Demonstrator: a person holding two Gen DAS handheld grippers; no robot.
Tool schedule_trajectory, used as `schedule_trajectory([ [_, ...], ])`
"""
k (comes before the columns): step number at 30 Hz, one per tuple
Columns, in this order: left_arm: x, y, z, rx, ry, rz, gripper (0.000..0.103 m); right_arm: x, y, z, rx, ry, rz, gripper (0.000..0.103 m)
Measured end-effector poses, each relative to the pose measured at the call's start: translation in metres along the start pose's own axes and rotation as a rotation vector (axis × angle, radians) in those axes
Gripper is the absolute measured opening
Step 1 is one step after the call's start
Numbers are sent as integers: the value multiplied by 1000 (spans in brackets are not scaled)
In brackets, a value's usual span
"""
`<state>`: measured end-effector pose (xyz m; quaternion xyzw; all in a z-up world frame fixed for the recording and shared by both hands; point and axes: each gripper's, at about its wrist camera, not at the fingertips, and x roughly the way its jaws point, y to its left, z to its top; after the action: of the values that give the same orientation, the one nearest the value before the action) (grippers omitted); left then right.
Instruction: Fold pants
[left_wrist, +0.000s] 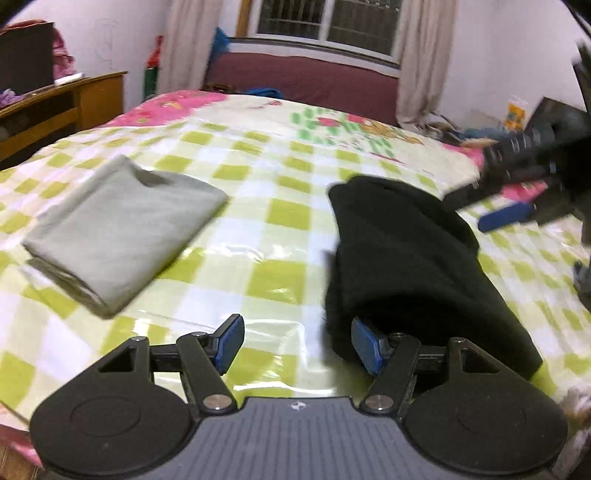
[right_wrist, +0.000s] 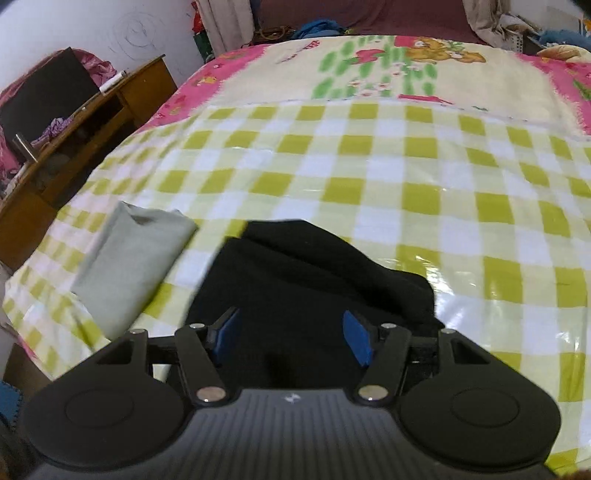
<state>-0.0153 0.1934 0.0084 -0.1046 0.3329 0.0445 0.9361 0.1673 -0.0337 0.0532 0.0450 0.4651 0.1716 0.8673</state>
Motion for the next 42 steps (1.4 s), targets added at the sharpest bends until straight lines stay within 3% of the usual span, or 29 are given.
schedule_trajectory([
  [4,-22,1,23,32,-82,-7,77,13,-14,21,-102,-73,-17,62],
  [8,-28,-6,44,71,-141,-20,85,24,-50,35,-105,-34,60,62],
  [11,-6,-10,50,73,-91,-94,85,22,-74,26,-100,-36,107,62],
  [17,47,-30,37,139,85,-89,85,26,-99,-1,-154,-10,229,60],
  [18,52,-32,35,143,107,-92,85,32,-97,-1,-200,-11,215,59],
  [19,56,-34,34,152,123,-90,85,41,-93,0,-244,-13,167,56],
  [20,58,-36,34,162,131,-87,85,50,-93,1,-255,-9,139,42],
  [22,62,-40,37,187,144,-81,89,73,-110,8,-172,52,166,17],
  [23,64,-41,37,204,154,-77,89,82,-123,13,-120,69,176,11],
  [26,77,-41,38,228,194,-87,94,98,-155,25,13,88,243,10],
  [30,88,-45,44,265,221,-100,98,90,-161,29,-9,45,267,11],
  [33,84,-52,43,335,209,-83,99,74,-172,23,-15,15,248,20],
  [38,81,-63,49,387,212,-79,99,73,-174,17,-54,-16,157,20],
  [42,83,-68,52,454,222,-82,99,55,-192,20,19,-45,271,16],
])
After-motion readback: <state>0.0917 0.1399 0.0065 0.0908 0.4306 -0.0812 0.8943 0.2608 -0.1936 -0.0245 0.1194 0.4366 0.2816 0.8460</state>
